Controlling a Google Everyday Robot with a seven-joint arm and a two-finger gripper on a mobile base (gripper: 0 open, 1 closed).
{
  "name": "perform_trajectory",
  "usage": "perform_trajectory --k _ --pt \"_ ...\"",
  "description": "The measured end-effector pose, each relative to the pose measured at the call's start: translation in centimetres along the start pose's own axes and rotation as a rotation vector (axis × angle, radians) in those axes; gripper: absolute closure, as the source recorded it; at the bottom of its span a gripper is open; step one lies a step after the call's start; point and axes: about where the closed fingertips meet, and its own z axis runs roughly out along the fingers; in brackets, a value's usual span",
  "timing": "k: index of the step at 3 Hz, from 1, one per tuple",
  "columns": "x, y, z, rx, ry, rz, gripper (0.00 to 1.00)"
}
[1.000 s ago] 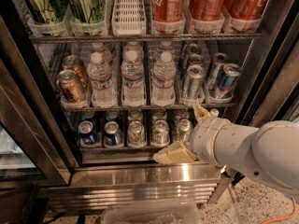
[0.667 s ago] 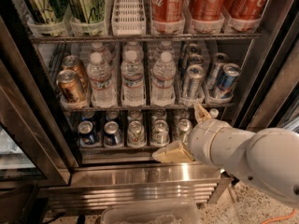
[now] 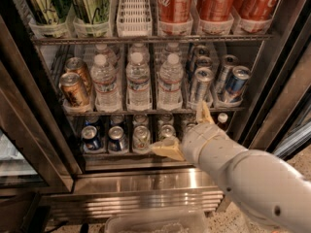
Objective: Pick water bottle from middle shelf of fridge
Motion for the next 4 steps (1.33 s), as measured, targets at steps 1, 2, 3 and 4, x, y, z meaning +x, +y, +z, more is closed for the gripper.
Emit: perform_trajectory --k 1,2,3,4 --pt "-1.6 0.2 1.5 0.085 -0.049 -0.009 0.0" --pt "-2.3 -0.5 2.6 0.156 -0.087 0.028 0.0" --pt "-2.9 -1.1 3.5 0.204 -0.141 0.071 0.0" --pt "-3.5 -1.6 3.9 0.233 -0.198 0.099 0.0"
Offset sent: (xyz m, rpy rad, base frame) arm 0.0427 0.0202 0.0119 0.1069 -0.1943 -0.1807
